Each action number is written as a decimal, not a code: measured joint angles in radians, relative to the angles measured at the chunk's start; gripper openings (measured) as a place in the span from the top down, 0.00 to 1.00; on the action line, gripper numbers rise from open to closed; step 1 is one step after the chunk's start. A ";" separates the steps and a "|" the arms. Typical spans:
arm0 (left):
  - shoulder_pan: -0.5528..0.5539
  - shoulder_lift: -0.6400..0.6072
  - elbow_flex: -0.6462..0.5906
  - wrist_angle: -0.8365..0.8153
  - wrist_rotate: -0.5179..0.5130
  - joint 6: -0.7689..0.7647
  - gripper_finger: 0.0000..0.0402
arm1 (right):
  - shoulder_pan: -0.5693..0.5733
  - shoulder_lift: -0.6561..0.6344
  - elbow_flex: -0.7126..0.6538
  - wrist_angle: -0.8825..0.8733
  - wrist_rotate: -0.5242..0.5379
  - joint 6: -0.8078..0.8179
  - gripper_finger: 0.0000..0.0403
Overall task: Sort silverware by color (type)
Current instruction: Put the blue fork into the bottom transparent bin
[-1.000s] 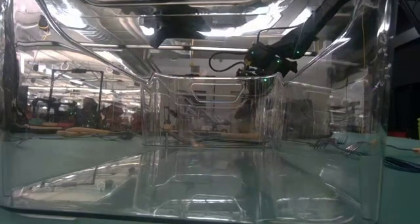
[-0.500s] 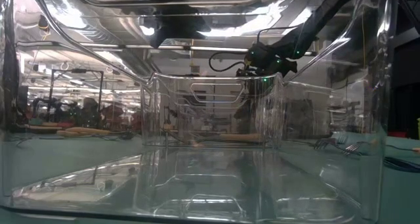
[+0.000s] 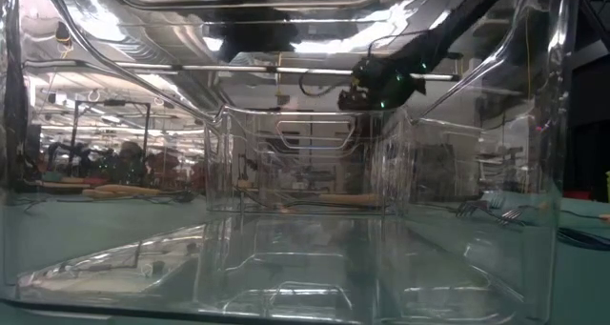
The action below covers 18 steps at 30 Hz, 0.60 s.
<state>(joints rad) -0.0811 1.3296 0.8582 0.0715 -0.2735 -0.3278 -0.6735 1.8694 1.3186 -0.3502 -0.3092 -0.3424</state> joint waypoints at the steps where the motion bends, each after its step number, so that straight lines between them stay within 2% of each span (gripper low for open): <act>1: 0.008 -0.013 -0.001 -0.012 0.001 0.011 0.73 | 0.000 0.000 0.033 -0.046 0.000 0.000 0.67; 9: 0.094 -0.162 0.000 -0.232 0.002 0.059 0.73 | 0.040 0.000 0.291 -0.327 0.013 -0.002 0.67; 16: 0.177 -0.285 0.000 -0.487 0.002 0.076 0.73 | 0.148 -0.001 0.398 -0.341 0.014 -0.003 0.67; 18: 0.197 -0.309 0.000 -0.553 0.002 0.076 0.73 | 0.188 -0.001 0.414 -0.341 0.044 -0.003 0.67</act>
<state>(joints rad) 0.1156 1.0211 0.8585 -0.4818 -0.2714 -0.2516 -0.4852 1.8687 1.7331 -0.6909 -0.2648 -0.3458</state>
